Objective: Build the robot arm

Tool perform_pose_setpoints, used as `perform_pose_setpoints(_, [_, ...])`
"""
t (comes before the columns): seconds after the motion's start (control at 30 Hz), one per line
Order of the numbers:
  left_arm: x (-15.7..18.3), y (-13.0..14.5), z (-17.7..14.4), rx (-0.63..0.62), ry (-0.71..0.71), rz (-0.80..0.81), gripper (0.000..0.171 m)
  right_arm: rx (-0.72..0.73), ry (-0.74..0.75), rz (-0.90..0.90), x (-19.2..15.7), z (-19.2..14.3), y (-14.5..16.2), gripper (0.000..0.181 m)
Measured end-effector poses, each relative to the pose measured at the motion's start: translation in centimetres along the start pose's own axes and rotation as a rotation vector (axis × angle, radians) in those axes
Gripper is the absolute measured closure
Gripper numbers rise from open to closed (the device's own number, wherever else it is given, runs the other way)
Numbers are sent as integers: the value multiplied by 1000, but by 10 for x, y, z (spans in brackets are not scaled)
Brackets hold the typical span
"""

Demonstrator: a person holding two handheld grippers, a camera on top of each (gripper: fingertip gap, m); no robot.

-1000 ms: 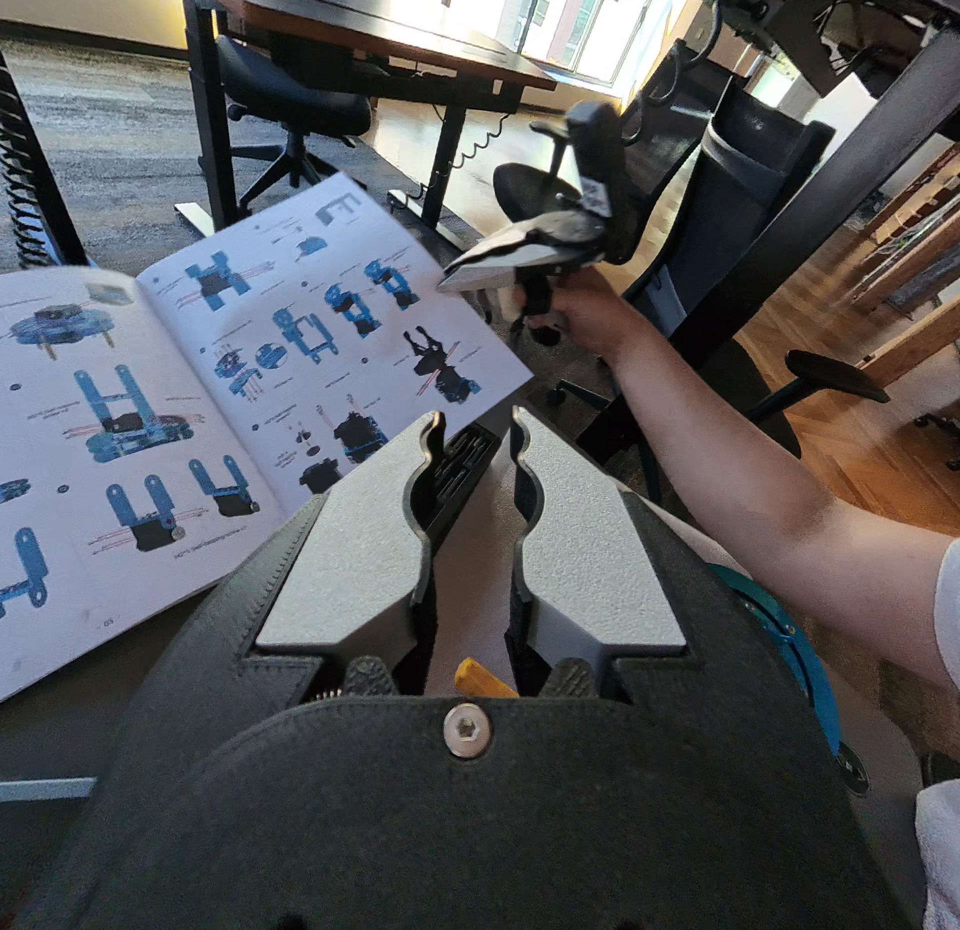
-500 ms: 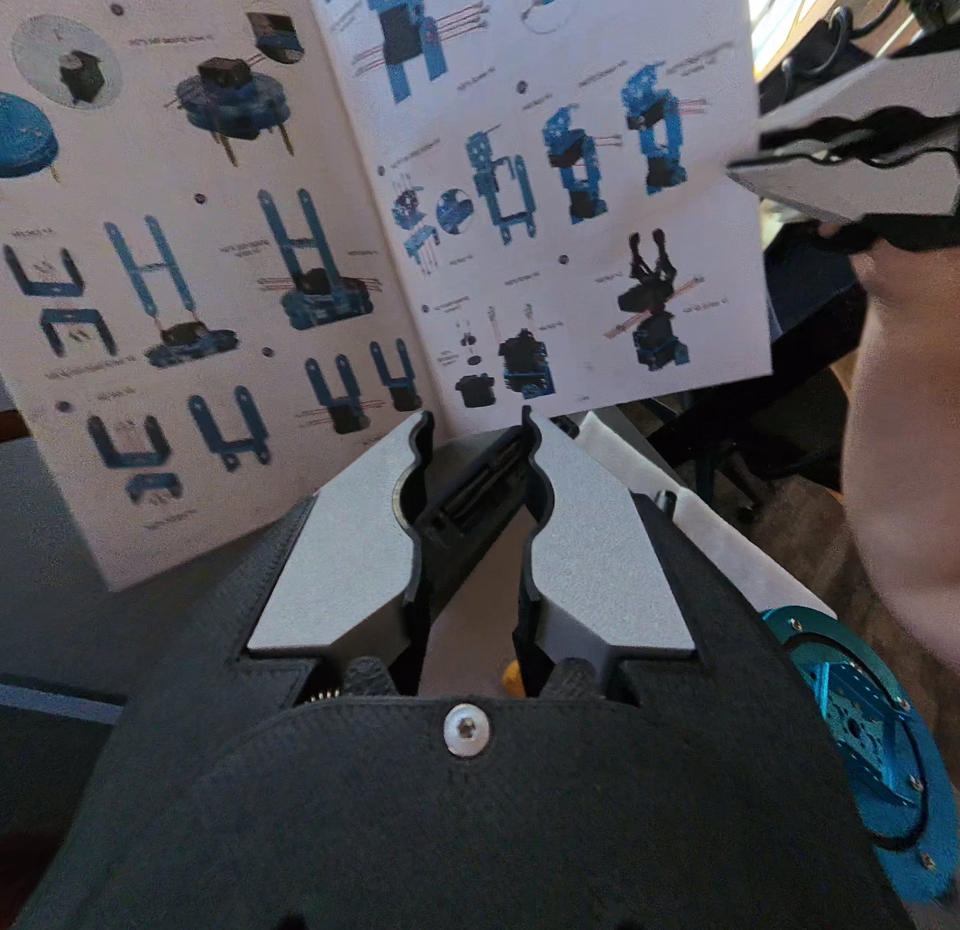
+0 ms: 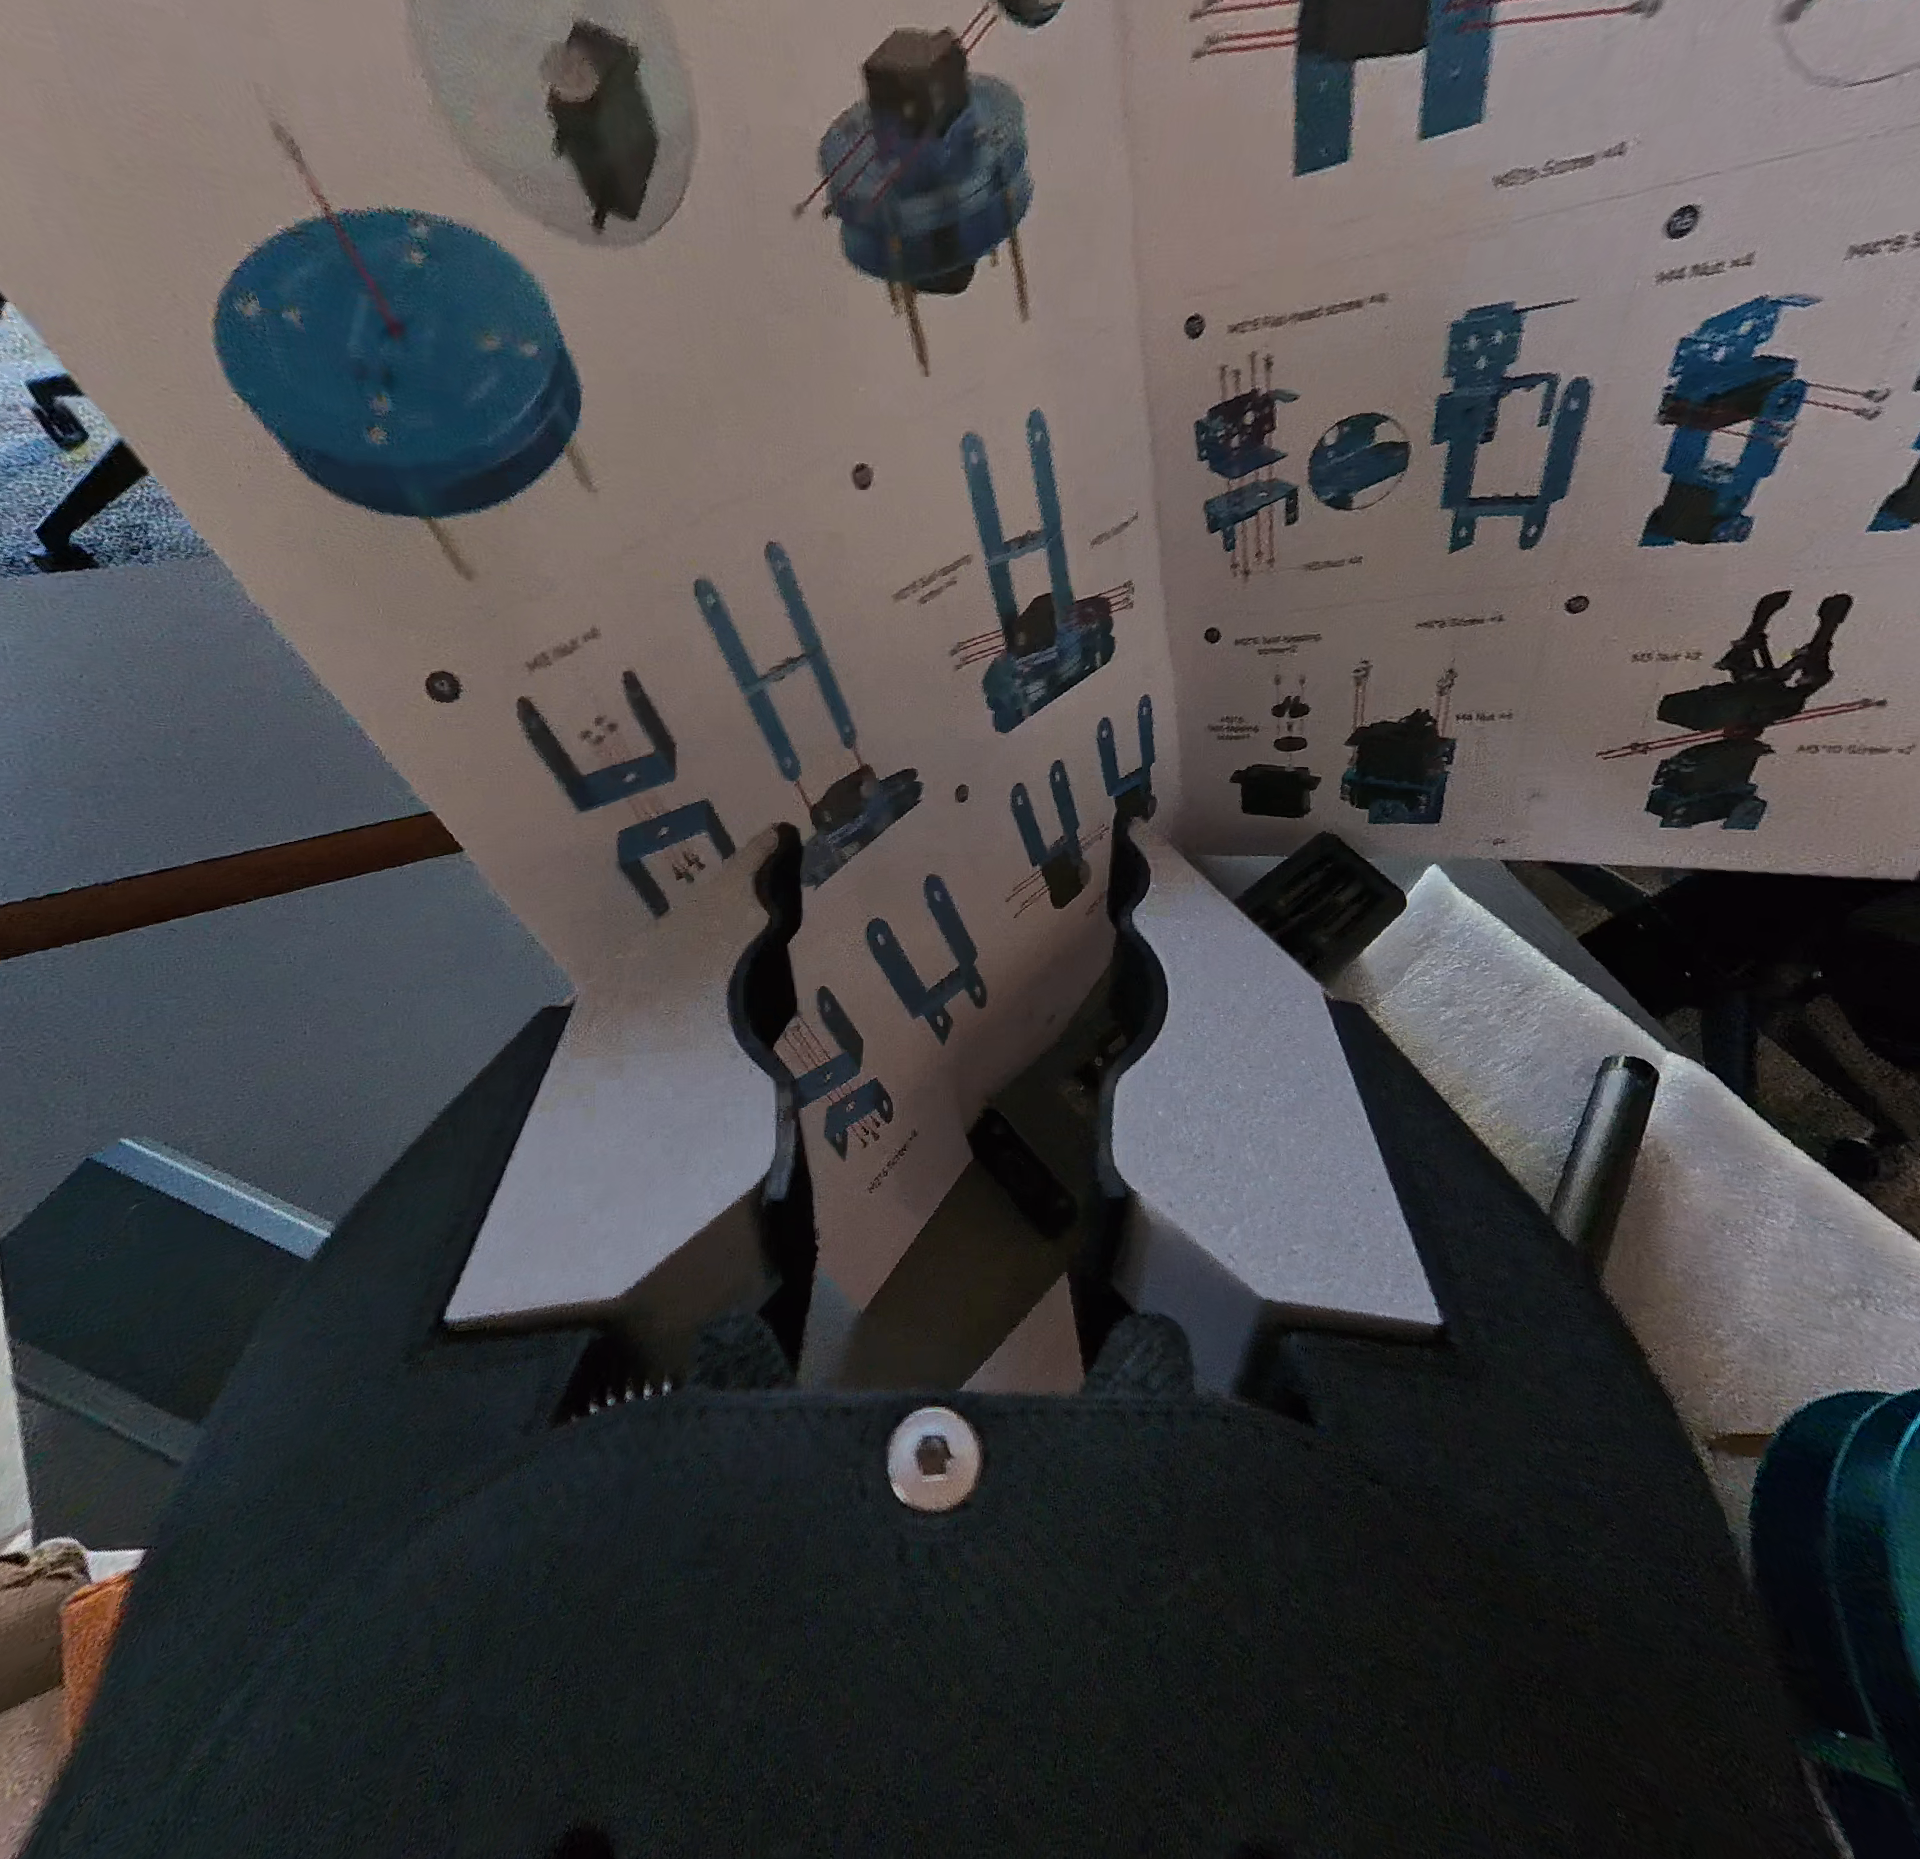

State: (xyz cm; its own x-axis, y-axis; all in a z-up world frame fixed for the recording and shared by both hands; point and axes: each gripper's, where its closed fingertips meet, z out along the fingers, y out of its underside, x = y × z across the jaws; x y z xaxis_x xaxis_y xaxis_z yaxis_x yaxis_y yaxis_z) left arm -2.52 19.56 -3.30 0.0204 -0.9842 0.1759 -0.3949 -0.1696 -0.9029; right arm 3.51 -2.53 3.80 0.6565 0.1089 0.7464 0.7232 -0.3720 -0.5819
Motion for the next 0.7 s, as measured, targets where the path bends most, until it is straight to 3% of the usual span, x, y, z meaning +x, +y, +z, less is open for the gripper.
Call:
perform_pose_setpoints(0.23, [-5, 7, 3, -26, -30, -12, 113, -16, 44, 18, -10, -8, 5, 177])
perform_pose_setpoints(0.5, [-43, -7, -10, 116, -219, -94, 76, -43, 79, 59, -8, -14, 19, 177])
perform_pose_setpoints(0.6, [-51, -12, -15, 155, -255, -93, 72, -57, 84, 78, -6, -16, 26, 177])
perform_pose_setpoints(0.7, [-47, -12, -12, 156, -191, -123, 77, -58, 86, 103, -5, -18, 31, 177])
